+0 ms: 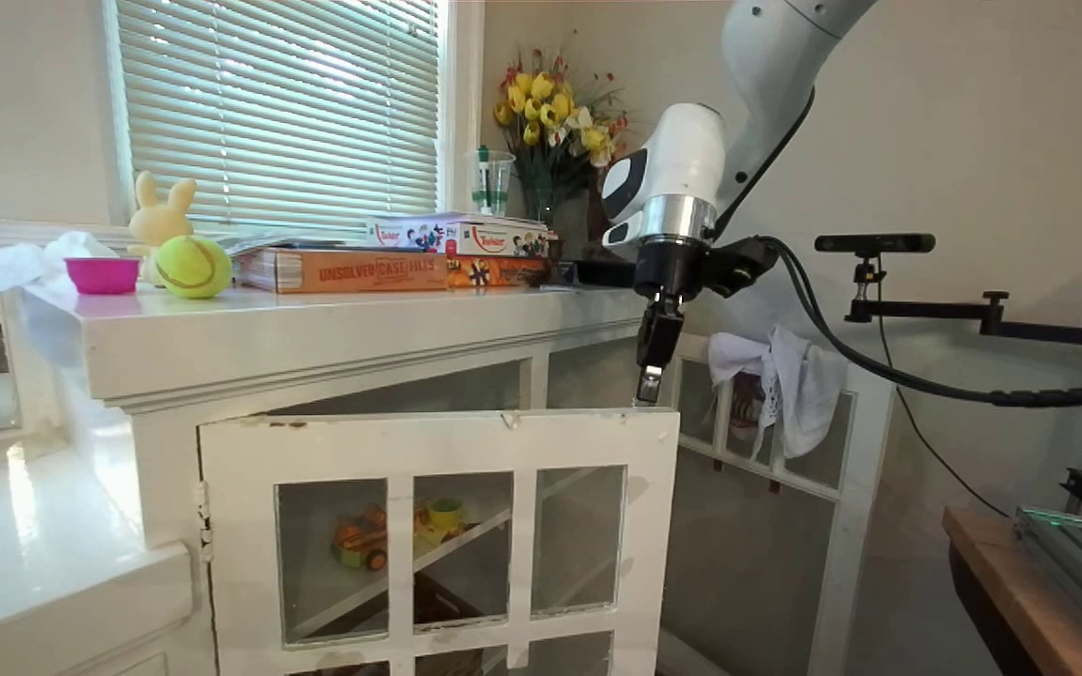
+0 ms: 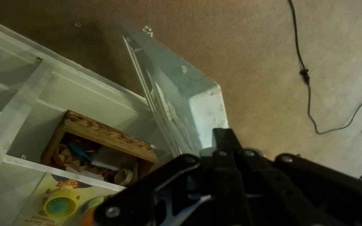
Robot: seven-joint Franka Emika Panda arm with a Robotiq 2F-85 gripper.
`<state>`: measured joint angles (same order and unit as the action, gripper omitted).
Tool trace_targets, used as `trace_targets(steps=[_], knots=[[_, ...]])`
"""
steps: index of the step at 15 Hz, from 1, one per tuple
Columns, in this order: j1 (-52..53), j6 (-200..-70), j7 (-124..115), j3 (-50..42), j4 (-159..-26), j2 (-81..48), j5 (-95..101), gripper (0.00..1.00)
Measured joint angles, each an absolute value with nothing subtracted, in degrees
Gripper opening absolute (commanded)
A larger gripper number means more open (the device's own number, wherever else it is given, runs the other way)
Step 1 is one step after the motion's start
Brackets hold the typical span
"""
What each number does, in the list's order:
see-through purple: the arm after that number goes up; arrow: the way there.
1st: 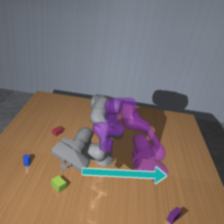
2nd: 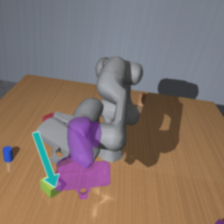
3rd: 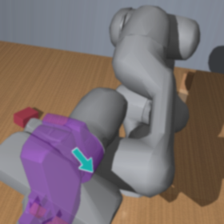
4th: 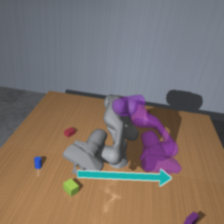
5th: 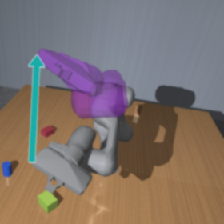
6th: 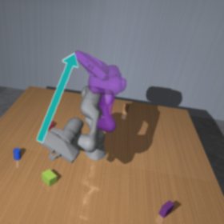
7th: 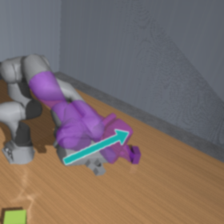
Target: Open the left door of the cabinet on the right.
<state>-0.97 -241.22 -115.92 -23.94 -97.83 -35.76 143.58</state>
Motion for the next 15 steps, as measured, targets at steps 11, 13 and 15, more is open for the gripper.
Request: trace_targets(steps=[11, 13, 15], knots=[[-2.9, -239.8, -111.2, -25.9, -97.8, -29.8, 143.6, 0.00], [-4.7, -239.3, -111.2, -25.7, -97.8, -30.1, 143.5, 0.00], [-5.6, -239.0, -111.2, -25.5, -97.6, -31.1, 143.5, 0.00]])
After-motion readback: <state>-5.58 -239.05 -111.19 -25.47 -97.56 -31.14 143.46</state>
